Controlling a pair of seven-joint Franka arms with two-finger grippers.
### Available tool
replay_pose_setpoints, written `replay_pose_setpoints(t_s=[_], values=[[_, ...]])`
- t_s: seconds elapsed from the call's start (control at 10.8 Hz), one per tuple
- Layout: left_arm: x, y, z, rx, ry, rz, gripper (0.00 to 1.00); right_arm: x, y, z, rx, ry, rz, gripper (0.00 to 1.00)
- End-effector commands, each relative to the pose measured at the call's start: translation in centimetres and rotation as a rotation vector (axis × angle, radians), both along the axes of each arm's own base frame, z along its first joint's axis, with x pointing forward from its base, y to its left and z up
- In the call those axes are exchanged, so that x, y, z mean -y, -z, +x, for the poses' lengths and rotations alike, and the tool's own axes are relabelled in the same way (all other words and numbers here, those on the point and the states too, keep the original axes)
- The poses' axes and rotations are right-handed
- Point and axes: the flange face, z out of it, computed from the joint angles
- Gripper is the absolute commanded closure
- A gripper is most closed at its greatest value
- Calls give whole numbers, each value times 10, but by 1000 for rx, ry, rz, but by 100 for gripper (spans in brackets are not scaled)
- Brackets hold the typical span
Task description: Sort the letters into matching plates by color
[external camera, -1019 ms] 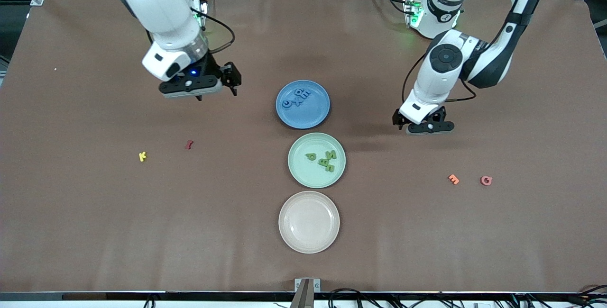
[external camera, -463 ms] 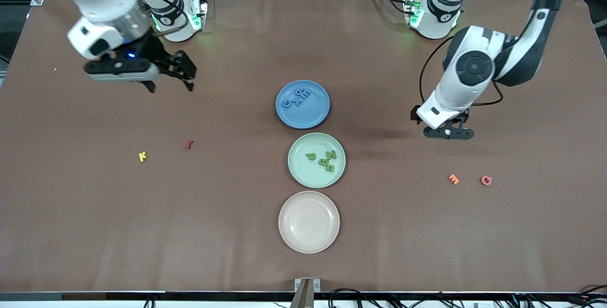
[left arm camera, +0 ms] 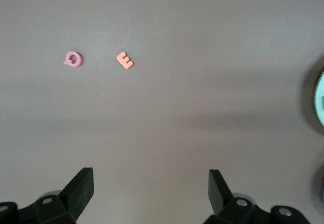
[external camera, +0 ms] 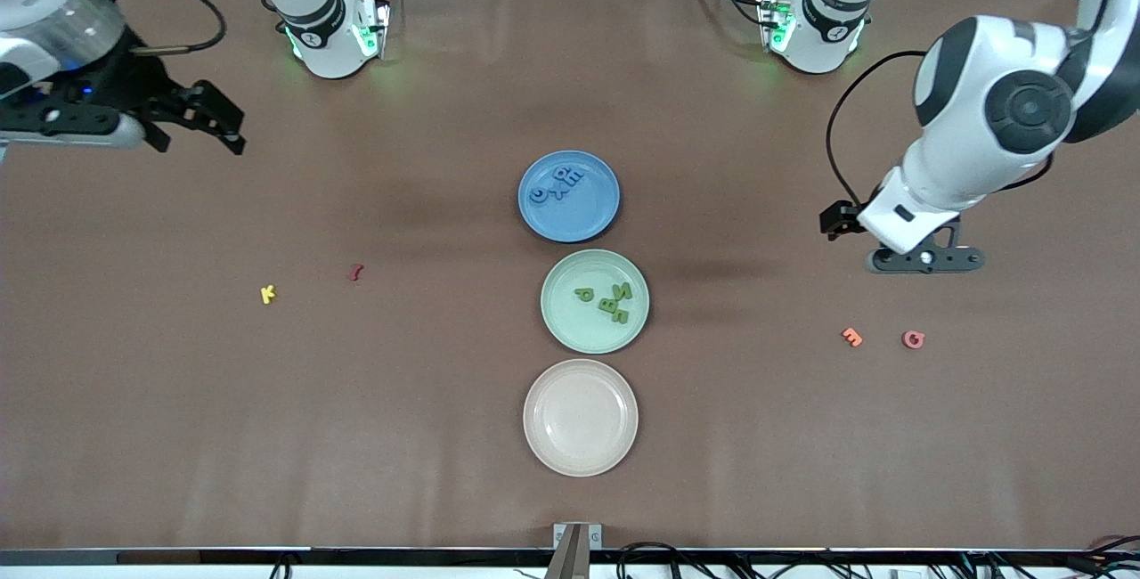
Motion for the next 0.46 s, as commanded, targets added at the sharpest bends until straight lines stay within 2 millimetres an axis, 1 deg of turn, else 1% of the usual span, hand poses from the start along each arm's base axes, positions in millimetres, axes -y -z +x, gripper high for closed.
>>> replay_pose_setpoints(t_s=[0.0,0.09,0.19,0.28,0.37], values=[[-18,-65,17,38,-51,-45,0,11,-15,8,-5,9,16,0],[-28,-78,23,64,-67,-57,0,14,-15,14,-3,-4,18,0],[-33,-91,27,90,-64,-59,0,6,-16,17,2,-63,3,0],[-50,-105,32,120,-90,-61,0,5,-19,21,12,-86,-6,0],[-56,-123,36,155,-104,-67,0,9,-20,22,13,-83,-6,0]])
